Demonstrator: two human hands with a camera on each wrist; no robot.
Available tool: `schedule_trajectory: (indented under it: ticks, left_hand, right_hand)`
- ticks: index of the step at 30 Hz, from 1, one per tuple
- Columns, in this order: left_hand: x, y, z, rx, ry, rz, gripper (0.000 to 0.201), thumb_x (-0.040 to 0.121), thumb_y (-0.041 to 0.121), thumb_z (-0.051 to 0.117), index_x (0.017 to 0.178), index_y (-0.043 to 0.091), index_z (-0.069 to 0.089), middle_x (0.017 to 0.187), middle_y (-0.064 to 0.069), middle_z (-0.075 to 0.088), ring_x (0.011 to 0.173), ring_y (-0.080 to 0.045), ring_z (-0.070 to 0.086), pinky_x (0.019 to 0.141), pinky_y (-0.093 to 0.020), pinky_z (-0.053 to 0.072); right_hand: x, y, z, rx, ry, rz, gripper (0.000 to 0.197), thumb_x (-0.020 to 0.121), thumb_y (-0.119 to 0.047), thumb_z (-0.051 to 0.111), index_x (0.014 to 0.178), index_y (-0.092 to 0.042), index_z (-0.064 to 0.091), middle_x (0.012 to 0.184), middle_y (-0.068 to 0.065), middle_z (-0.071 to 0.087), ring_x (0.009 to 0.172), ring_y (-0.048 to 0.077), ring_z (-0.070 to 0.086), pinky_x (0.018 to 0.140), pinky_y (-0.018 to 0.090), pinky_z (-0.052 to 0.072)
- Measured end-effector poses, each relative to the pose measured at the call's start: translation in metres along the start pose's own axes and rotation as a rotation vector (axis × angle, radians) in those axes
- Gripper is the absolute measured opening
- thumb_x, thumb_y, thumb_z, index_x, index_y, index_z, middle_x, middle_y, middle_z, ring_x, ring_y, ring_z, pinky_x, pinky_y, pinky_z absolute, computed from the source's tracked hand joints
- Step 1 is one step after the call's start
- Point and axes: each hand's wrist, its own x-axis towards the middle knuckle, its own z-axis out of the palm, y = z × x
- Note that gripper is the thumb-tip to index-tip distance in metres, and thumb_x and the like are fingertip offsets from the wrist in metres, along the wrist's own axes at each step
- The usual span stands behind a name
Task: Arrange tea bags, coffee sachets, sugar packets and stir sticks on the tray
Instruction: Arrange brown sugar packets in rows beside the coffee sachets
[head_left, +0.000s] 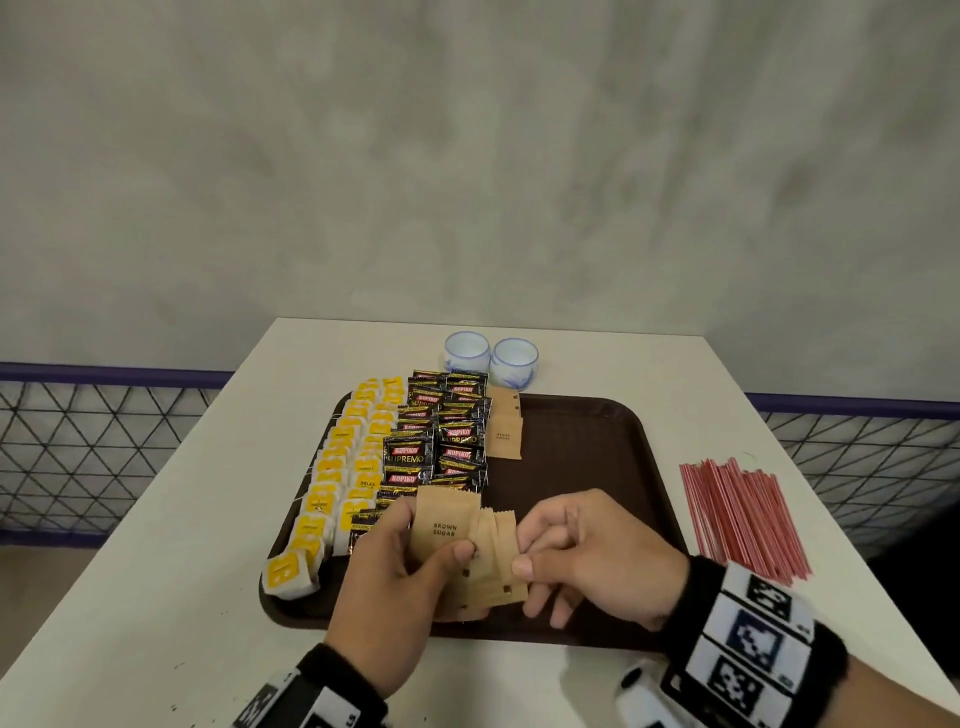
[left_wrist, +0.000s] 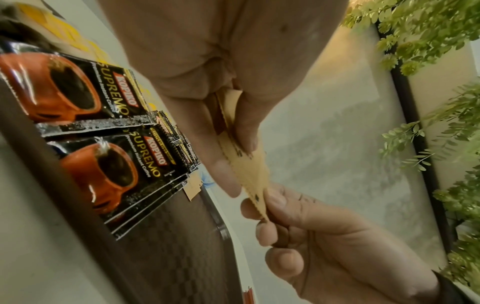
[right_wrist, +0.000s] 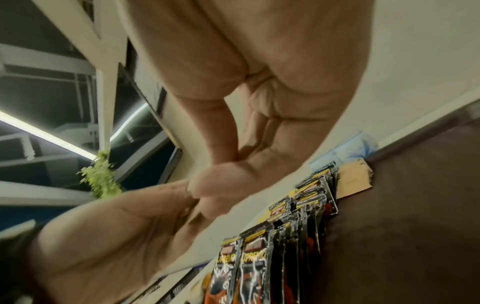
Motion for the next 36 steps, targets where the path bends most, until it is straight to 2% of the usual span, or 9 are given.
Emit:
schedule_trajectory:
  ticks: [5, 11, 14, 17, 23, 28, 31, 34, 36]
  left_hand:
    - [0.001, 0.0, -0.006, -0.073, 0.023, -0.068, 0.027, 0.083, -0.002, 0.062, 0.107, 0.012, 0.061, 0.1, -0.009, 0.071, 0.085, -0.024, 0.072, 0.059, -0.049, 0.059]
    - [-0.002, -0.005, -0.014, -0.062, 0.063, -0.122, 0.03, 0.08, 0.001, 0.066, 0.105, 0.016, 0.061, 0.096, -0.008, 0.07, 0.08, -0.024, 0.072, 0.061, -0.049, 0.059]
    - [-0.004, -0.006, -0.015, -0.074, 0.069, -0.152, 0.031, 0.078, -0.003, 0.067, 0.1, 0.018, 0.061, 0.091, -0.006, 0.07, 0.075, -0.023, 0.072, 0.058, -0.047, 0.059]
    - [-0.005, -0.01, -0.021, -0.083, 0.077, -0.175, 0.032, 0.077, -0.003, 0.068, 0.1, 0.018, 0.061, 0.093, -0.007, 0.069, 0.077, -0.027, 0.071, 0.056, -0.046, 0.059]
    - [-0.007, -0.016, -0.032, -0.052, 0.088, -0.165, 0.032, 0.078, 0.0, 0.068, 0.103, 0.018, 0.06, 0.1, -0.007, 0.067, 0.082, -0.028, 0.07, 0.056, -0.043, 0.059]
    - [-0.007, -0.017, -0.028, -0.052, 0.086, -0.137, 0.031, 0.078, -0.002, 0.067, 0.1, 0.018, 0.061, 0.096, -0.007, 0.069, 0.08, -0.027, 0.071, 0.056, -0.043, 0.059]
    - [-0.007, -0.015, -0.025, -0.057, 0.089, -0.127, 0.031, 0.078, -0.002, 0.067, 0.099, 0.02, 0.062, 0.095, -0.005, 0.069, 0.078, -0.023, 0.071, 0.055, -0.042, 0.059]
    - [-0.007, -0.013, -0.022, -0.063, 0.093, -0.115, 0.031, 0.079, -0.001, 0.067, 0.099, 0.021, 0.062, 0.095, -0.004, 0.068, 0.079, -0.023, 0.071, 0.056, -0.042, 0.059]
    - [-0.006, -0.011, -0.021, -0.073, 0.094, -0.101, 0.03, 0.08, -0.001, 0.066, 0.101, 0.021, 0.062, 0.094, -0.005, 0.069, 0.078, -0.022, 0.071, 0.056, -0.04, 0.059]
  right_hand:
    - [0.003, 0.0, -0.014, 0.006, 0.059, 0.018, 0.01, 0.083, 0.003, 0.066, 0.078, -0.006, 0.064, 0.066, 0.015, 0.066, 0.058, 0.018, 0.065, 0.045, 0.024, 0.049]
    - [0.073, 0.014, -0.059, 0.075, 0.446, 0.189, 0.016, 0.083, 0.008, 0.062, 0.077, -0.006, 0.056, 0.063, 0.014, 0.061, 0.052, 0.021, 0.058, 0.047, 0.027, 0.05]
    - [0.121, 0.022, -0.069, 0.033, 0.508, 0.266, 0.021, 0.083, 0.006, 0.059, 0.07, -0.01, 0.055, 0.07, 0.012, 0.062, 0.061, 0.024, 0.061, 0.066, 0.038, 0.059]
    - [0.151, 0.027, -0.071, -0.001, 0.488, 0.322, 0.018, 0.083, 0.001, 0.06, 0.071, -0.011, 0.055, 0.076, 0.01, 0.063, 0.073, 0.022, 0.065, 0.081, 0.038, 0.059]
    - [0.175, 0.036, -0.068, -0.07, 0.487, 0.336, 0.015, 0.08, -0.003, 0.066, 0.073, -0.013, 0.057, 0.086, 0.011, 0.066, 0.076, 0.021, 0.067, 0.074, 0.033, 0.06]
    - [0.18, 0.038, -0.063, -0.13, 0.503, 0.357, 0.011, 0.076, -0.003, 0.067, 0.08, -0.01, 0.06, 0.083, 0.009, 0.067, 0.073, 0.021, 0.067, 0.058, 0.026, 0.056]
    - [0.189, 0.05, -0.065, -0.178, 0.528, 0.403, 0.015, 0.063, 0.003, 0.069, 0.078, 0.0, 0.067, 0.079, 0.014, 0.074, 0.075, 0.029, 0.072, 0.07, 0.04, 0.06]
    - [0.176, 0.04, -0.061, -0.186, 0.509, 0.356, 0.008, 0.072, -0.003, 0.068, 0.072, -0.008, 0.062, 0.074, 0.01, 0.07, 0.064, 0.021, 0.067, 0.057, 0.029, 0.058]
    - [0.155, 0.026, -0.05, -0.211, 0.549, 0.244, 0.017, 0.081, -0.005, 0.063, 0.068, -0.014, 0.056, 0.069, 0.009, 0.063, 0.057, 0.021, 0.06, 0.055, 0.03, 0.056]
